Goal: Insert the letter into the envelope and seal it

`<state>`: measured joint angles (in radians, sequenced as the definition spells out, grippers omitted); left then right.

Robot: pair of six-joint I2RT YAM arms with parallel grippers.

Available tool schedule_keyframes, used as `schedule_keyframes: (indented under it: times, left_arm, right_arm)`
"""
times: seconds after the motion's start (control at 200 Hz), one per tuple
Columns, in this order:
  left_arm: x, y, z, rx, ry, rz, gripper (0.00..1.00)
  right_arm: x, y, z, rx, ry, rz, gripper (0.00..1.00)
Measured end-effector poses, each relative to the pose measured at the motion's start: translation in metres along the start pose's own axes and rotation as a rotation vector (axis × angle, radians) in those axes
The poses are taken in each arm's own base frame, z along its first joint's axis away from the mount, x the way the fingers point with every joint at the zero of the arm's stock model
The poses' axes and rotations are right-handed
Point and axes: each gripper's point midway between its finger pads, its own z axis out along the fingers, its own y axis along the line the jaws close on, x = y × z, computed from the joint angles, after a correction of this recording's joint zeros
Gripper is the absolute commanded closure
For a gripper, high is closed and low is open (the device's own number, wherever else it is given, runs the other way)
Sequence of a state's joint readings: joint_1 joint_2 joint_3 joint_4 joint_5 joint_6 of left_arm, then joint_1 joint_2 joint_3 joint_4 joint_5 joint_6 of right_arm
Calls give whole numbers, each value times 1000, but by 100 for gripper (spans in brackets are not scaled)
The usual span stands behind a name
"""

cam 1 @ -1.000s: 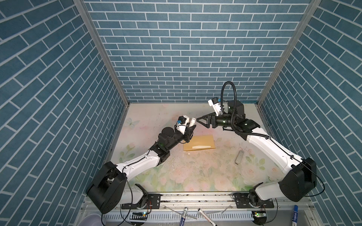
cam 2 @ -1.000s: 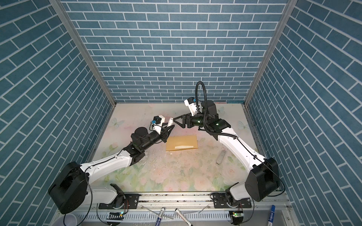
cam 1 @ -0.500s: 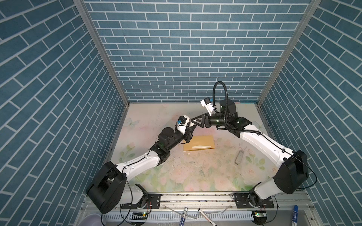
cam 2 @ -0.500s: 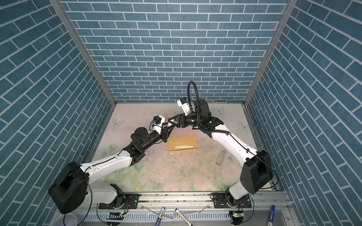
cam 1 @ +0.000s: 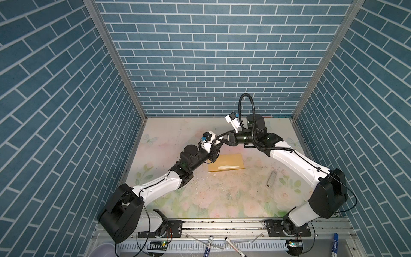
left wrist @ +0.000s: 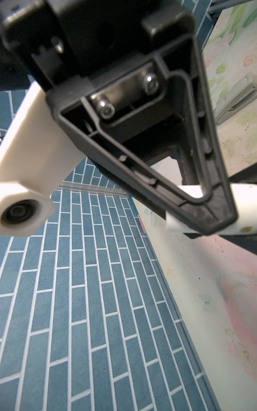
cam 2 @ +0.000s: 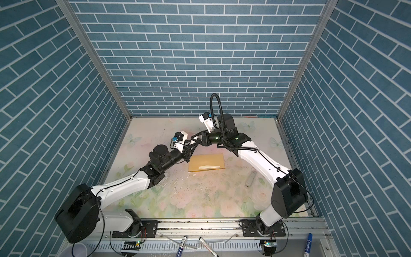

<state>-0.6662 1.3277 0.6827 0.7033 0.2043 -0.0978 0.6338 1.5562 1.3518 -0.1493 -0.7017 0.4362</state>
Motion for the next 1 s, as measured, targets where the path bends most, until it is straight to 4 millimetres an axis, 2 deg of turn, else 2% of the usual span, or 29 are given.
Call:
schedule_keyframes:
  times: [0.21,0.375,0.555,0.685,1.0]
  left_arm:
    - [3,-1,2,2,36,2,36]
    - [7,-6,-7,32,87,1,18]
    - [-6,-11,-24,122,92,-10,16]
    - [-5,-16,-30,198,118,-40,16]
    - [0,-35,-25,340,163,-129,24]
  right_arm:
    - [-4,2,-6,47,24,-73,100]
    - [-2,-1,-15,115,74,-155,100]
    - [4,1,-27,150,146,-250,100]
    - [11,5,-32,139,193,-292,100]
    - [26,14,-34,84,255,-322,100]
